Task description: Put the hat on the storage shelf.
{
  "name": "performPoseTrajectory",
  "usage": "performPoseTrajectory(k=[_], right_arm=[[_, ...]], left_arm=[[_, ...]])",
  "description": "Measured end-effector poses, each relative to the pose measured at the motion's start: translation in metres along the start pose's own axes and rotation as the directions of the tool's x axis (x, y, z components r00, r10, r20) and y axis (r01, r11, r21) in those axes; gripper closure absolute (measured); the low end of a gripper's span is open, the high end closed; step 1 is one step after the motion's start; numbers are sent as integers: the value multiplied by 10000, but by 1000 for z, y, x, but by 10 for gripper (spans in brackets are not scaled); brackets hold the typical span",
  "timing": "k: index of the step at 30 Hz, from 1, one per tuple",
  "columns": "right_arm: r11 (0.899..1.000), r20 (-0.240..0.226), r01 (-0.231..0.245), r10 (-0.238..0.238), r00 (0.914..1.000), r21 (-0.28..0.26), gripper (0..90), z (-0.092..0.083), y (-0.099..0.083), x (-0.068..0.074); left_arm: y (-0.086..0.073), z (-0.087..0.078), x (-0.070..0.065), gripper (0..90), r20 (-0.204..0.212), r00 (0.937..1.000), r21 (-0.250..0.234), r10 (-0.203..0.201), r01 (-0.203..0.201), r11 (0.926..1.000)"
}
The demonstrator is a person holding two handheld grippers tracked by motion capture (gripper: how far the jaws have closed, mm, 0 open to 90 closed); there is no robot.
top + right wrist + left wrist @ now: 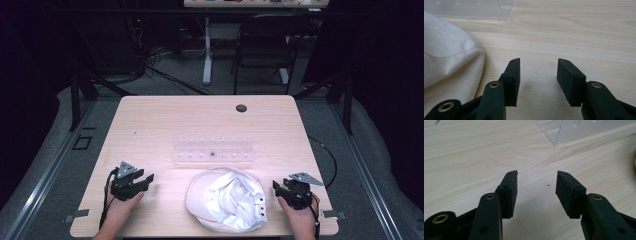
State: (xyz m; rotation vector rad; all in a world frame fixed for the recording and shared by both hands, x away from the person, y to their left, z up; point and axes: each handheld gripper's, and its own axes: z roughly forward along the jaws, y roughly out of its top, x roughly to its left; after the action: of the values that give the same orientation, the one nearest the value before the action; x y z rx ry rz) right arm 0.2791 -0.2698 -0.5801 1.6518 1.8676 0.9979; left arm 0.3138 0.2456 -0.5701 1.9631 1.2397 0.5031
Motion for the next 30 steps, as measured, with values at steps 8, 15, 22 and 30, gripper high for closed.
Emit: performPoseTrajectory(k=[8, 15, 22, 30], right_arm=[[9993, -196, -170, 177, 9996, 347, 527, -5, 0, 3], [9914, -224, -653, 683, 9974, 1131, 565, -12, 10, 6], [9853, -1155, -656, 844, 9897, 1579, 539, -35, 25, 11], [9785, -2251, -576, 1026, 9689, 1981, 523, -64, 32, 25]], left_arm=[[0, 0, -2, 502, 97, 9999, 2, -120, 120, 9999], [0, -1, -10, 513, 210, 9995, 42, 223, -224, 9997], [1, 0, -14, 505, 225, 9985, 57, 499, -500, 9987], [1, 0, -15, 497, 139, 9985, 60, 537, -538, 9985]])
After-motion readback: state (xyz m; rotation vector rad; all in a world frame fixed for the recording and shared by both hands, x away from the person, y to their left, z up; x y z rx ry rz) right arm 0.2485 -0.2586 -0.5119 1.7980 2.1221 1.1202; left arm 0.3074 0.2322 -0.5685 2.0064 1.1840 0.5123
